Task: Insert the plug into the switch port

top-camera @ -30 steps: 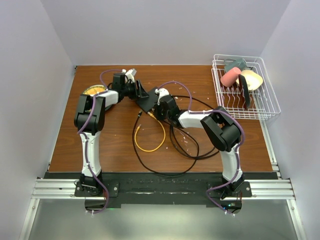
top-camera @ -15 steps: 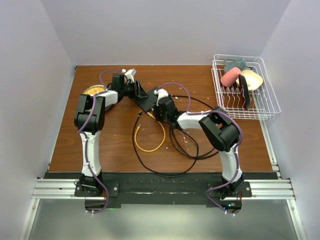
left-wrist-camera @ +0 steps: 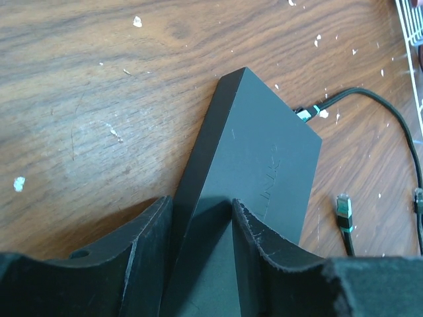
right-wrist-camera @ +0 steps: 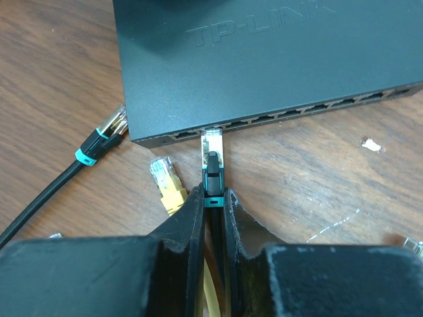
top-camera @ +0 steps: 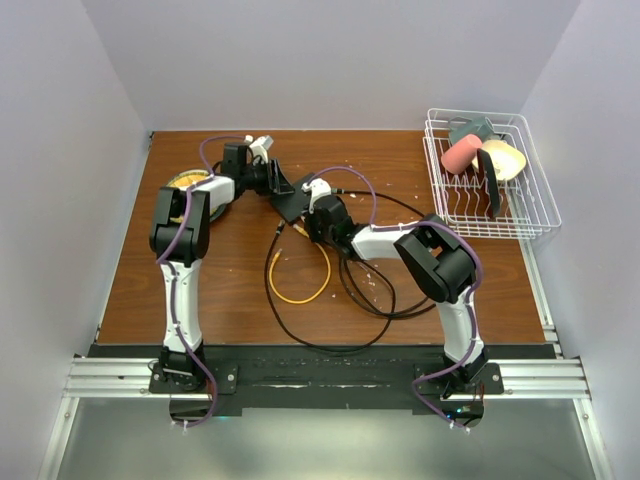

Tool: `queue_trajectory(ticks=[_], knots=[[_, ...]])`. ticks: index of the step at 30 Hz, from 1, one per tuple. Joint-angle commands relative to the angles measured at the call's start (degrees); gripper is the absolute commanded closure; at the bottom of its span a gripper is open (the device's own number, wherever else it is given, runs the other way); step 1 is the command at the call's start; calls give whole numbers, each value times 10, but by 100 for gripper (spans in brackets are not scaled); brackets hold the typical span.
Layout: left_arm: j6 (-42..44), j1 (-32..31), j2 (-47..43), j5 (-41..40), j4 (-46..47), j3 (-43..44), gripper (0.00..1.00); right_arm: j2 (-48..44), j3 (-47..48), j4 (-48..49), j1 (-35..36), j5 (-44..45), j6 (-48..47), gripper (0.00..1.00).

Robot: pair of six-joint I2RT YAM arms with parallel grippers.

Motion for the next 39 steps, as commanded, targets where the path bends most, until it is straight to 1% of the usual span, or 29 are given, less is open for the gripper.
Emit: queue_trajectory(ticks=[1,3,9,10,15,19,29,33,39], knots=[[15,-18,20,118,-99,24,55,27,27,25,4,1,-25,100],[17,-21,22,126,-104,28,55,26,27,21,4,1,-31,100],[68,-40,36,132,-185,63,55,18,20,21,5,0,-38,100],[75,-46,36,134,-200,62,55,18,19,21,6,1,-37,100],[82,-62,14,141,-214,27,55,2,5,14,6,22,-29,100],[83,-74,-20,137,-218,-21,56,-18,-12,9,6,36,-22,100],[96,-118,-69,139,-218,-109,56,-88,-96,26,6,14,-27,100],[76,-126,-69,148,-182,-137,56,-91,-103,32,6,11,-29,100],[47,-126,-72,167,-139,-147,55,-80,-97,47,7,-13,-35,100]])
